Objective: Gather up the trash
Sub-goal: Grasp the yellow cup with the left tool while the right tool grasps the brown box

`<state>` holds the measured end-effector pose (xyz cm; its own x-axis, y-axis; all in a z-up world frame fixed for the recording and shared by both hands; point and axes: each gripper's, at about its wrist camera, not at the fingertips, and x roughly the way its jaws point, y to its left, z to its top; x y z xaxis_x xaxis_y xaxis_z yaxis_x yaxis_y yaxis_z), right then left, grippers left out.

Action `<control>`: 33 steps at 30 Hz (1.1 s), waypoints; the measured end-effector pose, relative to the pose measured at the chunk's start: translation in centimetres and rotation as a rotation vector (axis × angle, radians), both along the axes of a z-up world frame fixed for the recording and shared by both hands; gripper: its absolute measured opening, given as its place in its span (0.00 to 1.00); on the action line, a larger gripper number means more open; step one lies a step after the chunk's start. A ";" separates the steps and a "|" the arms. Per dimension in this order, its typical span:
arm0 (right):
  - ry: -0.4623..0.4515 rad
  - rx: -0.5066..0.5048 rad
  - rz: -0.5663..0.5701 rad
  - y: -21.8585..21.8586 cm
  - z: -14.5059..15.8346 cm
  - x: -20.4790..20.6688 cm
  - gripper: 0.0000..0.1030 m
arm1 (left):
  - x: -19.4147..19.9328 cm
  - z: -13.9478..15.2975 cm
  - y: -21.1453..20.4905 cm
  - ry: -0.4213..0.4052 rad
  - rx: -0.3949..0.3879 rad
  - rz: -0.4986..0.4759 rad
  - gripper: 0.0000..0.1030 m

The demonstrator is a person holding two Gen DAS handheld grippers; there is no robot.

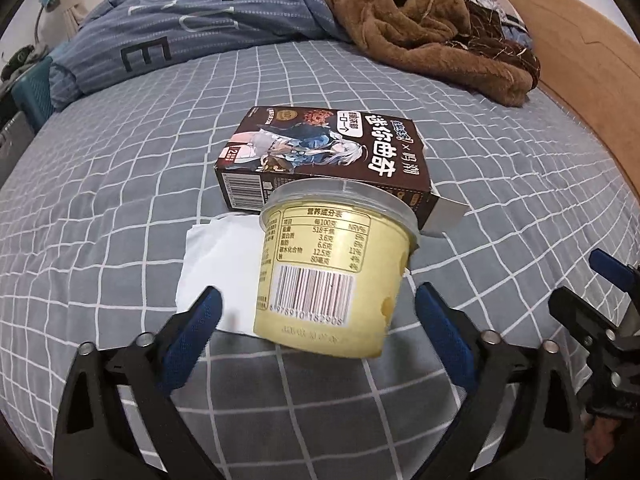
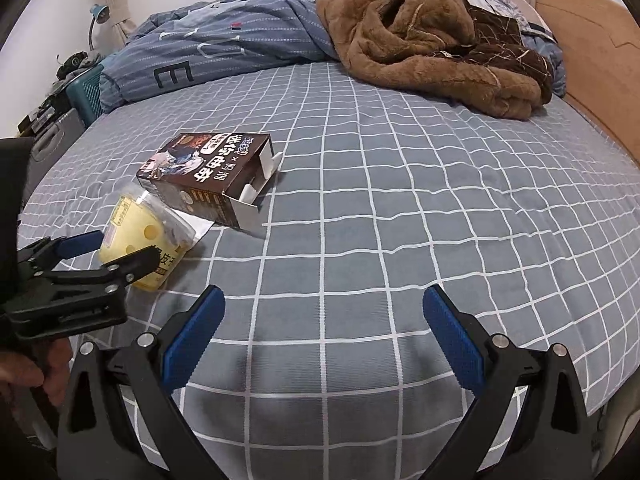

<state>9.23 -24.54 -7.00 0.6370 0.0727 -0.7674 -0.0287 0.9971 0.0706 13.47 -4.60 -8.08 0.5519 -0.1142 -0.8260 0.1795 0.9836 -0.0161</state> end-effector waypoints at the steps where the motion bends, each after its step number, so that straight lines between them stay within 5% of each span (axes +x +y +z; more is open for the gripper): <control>1: -0.002 -0.001 0.003 0.1 0.0 -0.1 0.93 | 0.1 -0.1 0.0 0.005 0.001 -0.003 0.81; 4: -0.004 -0.002 0.007 0.1 0.1 -0.1 0.93 | 0.1 -0.3 -0.1 0.011 -0.012 -0.020 0.70; 17: -0.008 -0.026 0.029 1.0 0.1 -0.4 0.93 | -1.5 2.1 1.3 -0.060 -0.026 -0.003 0.69; 25: -0.009 -0.048 0.064 1.8 -0.1 -0.4 0.93 | -1.3 3.6 6.6 -0.091 -0.023 0.119 0.69; 30: -0.008 -0.024 0.142 2.9 0.8 1.6 0.93 | -1.2 4.4 10.0 -0.100 -0.035 0.178 0.69; 33: -0.004 -0.099 0.257 5.0 1.9 4.0 0.93 | -1.3 4.5 11.3 -0.105 -0.008 0.191 0.69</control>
<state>13.27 -19.52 -5.09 0.6103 0.1569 -0.7765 -0.2819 0.9591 -0.0277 12.16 6.70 -3.55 0.6472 -0.0053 -0.7623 -0.0093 0.9998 -0.0149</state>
